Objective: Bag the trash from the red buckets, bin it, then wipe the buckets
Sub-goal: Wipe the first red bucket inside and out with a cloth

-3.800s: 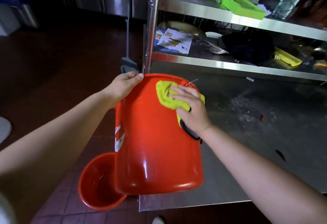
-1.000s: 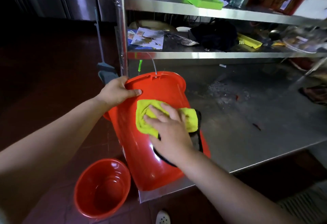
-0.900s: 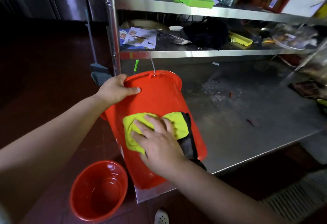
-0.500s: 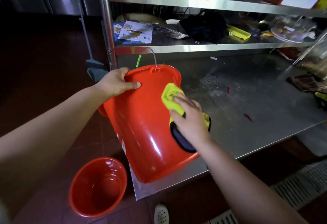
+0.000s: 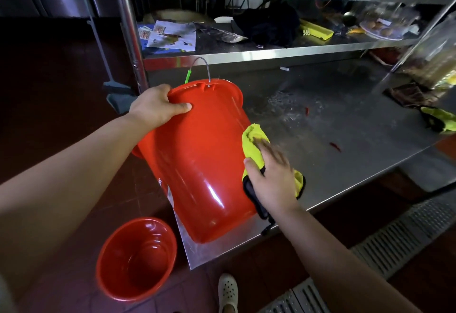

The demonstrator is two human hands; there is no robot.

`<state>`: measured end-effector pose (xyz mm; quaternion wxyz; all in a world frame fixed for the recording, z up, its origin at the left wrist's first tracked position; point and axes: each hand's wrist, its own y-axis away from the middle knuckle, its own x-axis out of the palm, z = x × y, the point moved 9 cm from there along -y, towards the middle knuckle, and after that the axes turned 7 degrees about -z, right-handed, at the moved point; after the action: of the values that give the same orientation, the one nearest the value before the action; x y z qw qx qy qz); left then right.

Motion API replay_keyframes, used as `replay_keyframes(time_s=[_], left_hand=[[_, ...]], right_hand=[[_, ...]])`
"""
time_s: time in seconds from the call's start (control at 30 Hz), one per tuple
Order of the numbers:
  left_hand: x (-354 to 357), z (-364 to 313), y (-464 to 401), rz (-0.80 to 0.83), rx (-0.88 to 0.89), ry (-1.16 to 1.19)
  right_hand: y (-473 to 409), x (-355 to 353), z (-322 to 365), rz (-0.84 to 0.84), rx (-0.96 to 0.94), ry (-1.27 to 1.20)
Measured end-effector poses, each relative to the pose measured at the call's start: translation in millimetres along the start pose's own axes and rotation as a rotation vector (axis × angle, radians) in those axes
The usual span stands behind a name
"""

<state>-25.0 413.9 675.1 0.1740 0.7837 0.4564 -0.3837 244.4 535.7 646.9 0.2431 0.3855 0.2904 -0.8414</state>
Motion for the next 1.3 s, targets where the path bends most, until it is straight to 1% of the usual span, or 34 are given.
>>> replay_keyframes(time_s=[0.13,0.2,0.4,0.43,0.5,0.57,0.73,0.8,0.93,1.03,1.13,1.23,1.3], left_hand=[[1.5,-5.3,-3.3,-0.006,0.030,0.004],[2.8,-3.4,-4.6,0.011,0.027,0.055],[3.8,18.8,-2.6,0.205,-0.036,0.311],[2.1,23.5,-0.2,0.237,-0.034,0.325],[-1.9,34.4,5.4,0.278,-0.026,0.356],[-4.5,44.7,11.2,0.292,-0.018,0.406],[3.3,62.0,30.6,0.322,-0.007,0.563],[7.9,65.1,36.7,0.303,-0.002,0.647],[10.7,72.1,37.7,0.238,-0.003,0.702],[8.8,77.5,34.0,0.194,-0.020,0.723],[5.7,76.7,30.1,0.165,-0.019,0.742],[-0.6,78.7,21.7,0.116,-0.043,0.756],[-6.9,84.5,15.7,0.084,-0.078,0.759]], right_hand=[[35.6,-1.6,39.2,-0.098,-0.210,0.240],[53.2,6.6,58.6,-0.111,-0.340,0.321],[103.5,53.0,105.5,0.049,-0.735,0.469],[108.6,56.8,110.3,0.059,-0.784,0.486],[110.3,58.0,114.7,0.057,-0.818,0.497],[104.2,52.8,112.4,0.033,-0.783,0.495],[66.7,28.5,76.9,-0.059,-0.542,0.476],[46.2,16.4,62.9,-0.109,-0.455,0.455],[-2.5,0.1,35.7,-0.192,-0.220,0.315],[-40.8,1.9,10.0,-0.140,-0.030,0.194],[-73.4,7.3,-4.2,-0.052,0.103,0.091],[-99.7,21.3,0.0,0.008,0.136,0.082],[-113.7,32.4,15.0,0.011,0.090,0.115]])
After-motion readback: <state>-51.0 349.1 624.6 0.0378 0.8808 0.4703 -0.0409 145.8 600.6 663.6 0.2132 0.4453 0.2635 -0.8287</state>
